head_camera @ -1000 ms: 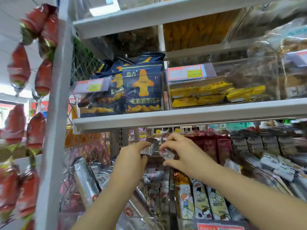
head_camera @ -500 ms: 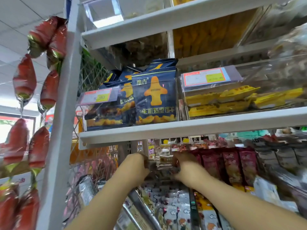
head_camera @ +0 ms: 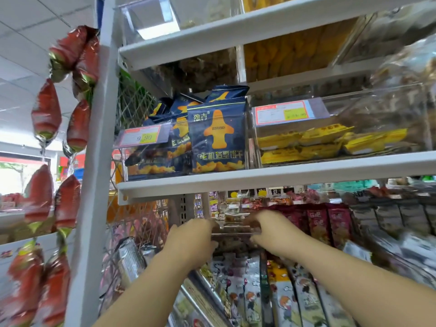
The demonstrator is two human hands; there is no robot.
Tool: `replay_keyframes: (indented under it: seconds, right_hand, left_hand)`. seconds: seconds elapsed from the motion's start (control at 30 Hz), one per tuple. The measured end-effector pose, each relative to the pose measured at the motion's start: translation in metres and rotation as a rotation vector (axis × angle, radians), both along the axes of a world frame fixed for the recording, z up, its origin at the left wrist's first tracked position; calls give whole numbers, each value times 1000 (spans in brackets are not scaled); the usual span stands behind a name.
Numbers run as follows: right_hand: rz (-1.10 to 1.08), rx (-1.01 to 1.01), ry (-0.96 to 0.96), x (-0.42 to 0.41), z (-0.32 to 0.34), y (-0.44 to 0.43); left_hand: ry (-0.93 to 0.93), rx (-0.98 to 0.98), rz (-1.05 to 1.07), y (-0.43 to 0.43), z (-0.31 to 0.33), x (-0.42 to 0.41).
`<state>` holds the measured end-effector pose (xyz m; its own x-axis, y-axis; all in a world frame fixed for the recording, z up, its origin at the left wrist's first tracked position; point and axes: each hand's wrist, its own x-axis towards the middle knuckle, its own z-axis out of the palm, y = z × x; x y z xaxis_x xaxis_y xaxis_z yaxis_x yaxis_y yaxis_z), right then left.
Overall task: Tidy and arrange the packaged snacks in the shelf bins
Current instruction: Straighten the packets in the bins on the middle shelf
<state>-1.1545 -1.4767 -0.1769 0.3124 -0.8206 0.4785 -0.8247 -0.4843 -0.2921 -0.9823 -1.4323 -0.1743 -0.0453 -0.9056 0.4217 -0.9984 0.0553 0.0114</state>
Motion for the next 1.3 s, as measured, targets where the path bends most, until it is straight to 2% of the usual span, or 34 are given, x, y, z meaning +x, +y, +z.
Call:
replay_keyframes:
  seconds: [0.13, 0.23, 0.37, 0.47, 0.57, 0.73, 1.0, 1.13, 1.23, 1.3]
  right_hand:
    - [39, -18, 17, -27, 8, 34]
    - [26, 4, 51, -59, 13, 58]
    - [-73, 65, 223, -104, 16, 77]
    - [-124, 143, 289, -130, 11, 82]
    - [-136, 217, 284, -142, 3, 80]
    - [-120, 215, 256, -144, -4, 67]
    - [-27, 299, 218, -140, -1, 44]
    - [14, 275, 187, -140, -1, 36]
    - [17, 265, 176, -144, -3, 30]
    - [30, 272, 182, -145, -4, 28]
  left_hand:
    - [34, -75, -102, 25, -1, -24]
    - [127, -38, -251, 33, -3, -43]
    - [177, 42, -438, 41, -8, -71]
    - [182, 50, -503, 44, -12, -88]
    - [163, 125, -505, 39, -16, -99]
    - [114, 222, -464, 26, -20, -108]
    - [120, 241, -416, -8, -21, -111]
    - [-31, 247, -374, -27, -20, -124]
    - [-155, 323, -335, -35, -20, -135]
    - [-158, 385, -317, -40, -20, -138]
